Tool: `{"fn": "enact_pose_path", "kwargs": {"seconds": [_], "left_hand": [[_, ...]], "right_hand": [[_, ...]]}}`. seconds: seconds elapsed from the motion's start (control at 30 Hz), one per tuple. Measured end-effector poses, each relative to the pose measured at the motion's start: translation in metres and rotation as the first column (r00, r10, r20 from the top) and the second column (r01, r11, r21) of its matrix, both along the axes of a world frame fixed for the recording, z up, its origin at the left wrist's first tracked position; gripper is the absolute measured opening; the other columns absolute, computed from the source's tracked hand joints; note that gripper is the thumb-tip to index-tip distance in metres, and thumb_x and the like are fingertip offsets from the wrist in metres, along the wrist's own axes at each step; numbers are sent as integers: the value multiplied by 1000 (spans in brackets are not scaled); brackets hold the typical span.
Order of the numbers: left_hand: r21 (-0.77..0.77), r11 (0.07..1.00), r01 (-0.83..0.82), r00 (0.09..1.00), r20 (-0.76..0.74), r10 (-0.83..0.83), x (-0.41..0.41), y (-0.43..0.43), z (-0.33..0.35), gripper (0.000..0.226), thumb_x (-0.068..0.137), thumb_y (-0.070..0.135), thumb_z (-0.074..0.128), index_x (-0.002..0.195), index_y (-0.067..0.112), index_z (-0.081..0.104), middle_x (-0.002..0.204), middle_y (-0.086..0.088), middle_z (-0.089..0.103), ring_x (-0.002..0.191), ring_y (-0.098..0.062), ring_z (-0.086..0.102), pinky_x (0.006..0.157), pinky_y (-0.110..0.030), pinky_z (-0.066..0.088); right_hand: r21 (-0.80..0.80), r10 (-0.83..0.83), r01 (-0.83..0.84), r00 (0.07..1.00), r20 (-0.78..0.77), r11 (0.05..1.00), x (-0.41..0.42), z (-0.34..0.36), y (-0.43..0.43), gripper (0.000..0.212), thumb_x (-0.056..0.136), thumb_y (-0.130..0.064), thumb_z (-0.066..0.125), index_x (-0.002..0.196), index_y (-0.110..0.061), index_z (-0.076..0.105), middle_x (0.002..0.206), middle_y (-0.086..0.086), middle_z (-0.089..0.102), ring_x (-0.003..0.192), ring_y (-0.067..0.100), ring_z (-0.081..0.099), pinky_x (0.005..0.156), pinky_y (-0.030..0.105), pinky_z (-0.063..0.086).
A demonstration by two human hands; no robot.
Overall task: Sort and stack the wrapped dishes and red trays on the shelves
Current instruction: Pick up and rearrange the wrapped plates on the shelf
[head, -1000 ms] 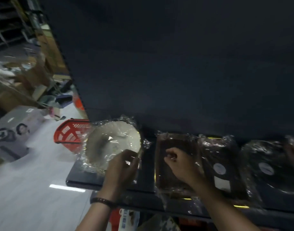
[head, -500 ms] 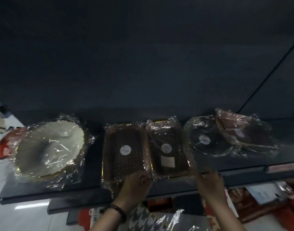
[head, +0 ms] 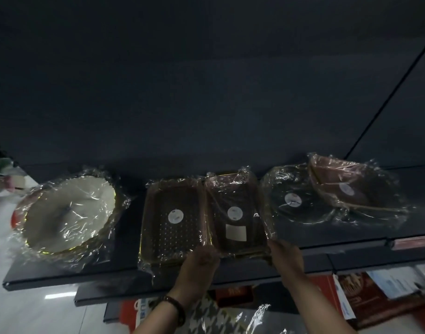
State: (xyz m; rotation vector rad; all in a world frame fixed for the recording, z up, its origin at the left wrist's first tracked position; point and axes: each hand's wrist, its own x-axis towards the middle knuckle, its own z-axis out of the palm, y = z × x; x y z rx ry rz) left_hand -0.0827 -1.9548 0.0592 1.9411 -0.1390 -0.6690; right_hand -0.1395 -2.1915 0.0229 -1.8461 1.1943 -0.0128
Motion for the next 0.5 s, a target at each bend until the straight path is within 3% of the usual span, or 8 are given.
{"fn": "enact_pose_path", "kwargs": {"seconds": [0.13, 0.23, 0.33, 0.4, 0.43, 0.5], "left_hand": [[-107, 990, -93, 995, 8, 95, -5, -7, 8, 24, 86, 33, 64, 84, 10, 64, 66, 4, 57, 66, -14, 50, 64, -38, 38], [-146, 968, -205, 979, -42, 201, -7, -8, 12, 6, 92, 18, 70, 98, 19, 70, 79, 7, 71, 74, -15, 64, 70, -38, 49], [-155, 933, -324, 946, -32, 323, -7, -3, 14, 21, 92, 26, 78, 110, 26, 67, 96, 2, 77, 92, -18, 72, 81, -38, 56], [-175, 926, -334, 942, -32, 333, -8, 3, 19, 25, 93, 35, 77, 113, 26, 67, 95, 1, 78, 90, -17, 73, 84, -43, 57], [-213, 922, -324, 946, -43, 322, -8, 6, 21, 25, 94, 39, 76, 115, 27, 68, 94, -2, 79, 88, -18, 74, 85, -48, 59], [-292, 910, -294, 955, -57, 291, -10, 14, 26, 22, 98, 43, 71, 116, 30, 69, 96, -5, 80, 89, -24, 77, 84, -54, 61]], "right_hand": [[-121, -18, 20, 1000, 17, 992, 4, 10, 5, 23, 100, -25, 62, 94, -11, 79, 70, 0, 63, 82, 28, 65, 75, 30, 44], [-177, 4, 2, 999, 33, 984, 2, 21, 4, 31, 105, -33, 60, 98, -10, 81, 63, -10, 52, 73, 20, 54, 76, 28, 37], [-154, -13, 26, 996, 85, 988, -5, 33, 7, 30, 104, -30, 60, 81, -15, 74, 60, -9, 57, 72, 23, 64, 72, 30, 43], [-124, -43, 64, 986, 159, 990, -12, 34, 9, 30, 101, -26, 64, 73, -17, 71, 60, -3, 67, 68, 20, 70, 72, 39, 57], [-121, -50, 75, 979, 196, 990, -14, 37, 13, 30, 100, -26, 65, 71, -19, 72, 62, -1, 70, 67, 21, 71, 73, 46, 60], [-125, -24, 55, 972, 233, 991, -16, 48, 25, 31, 101, -24, 65, 70, -20, 71, 63, 0, 71, 66, 21, 71, 72, 45, 60]]}}
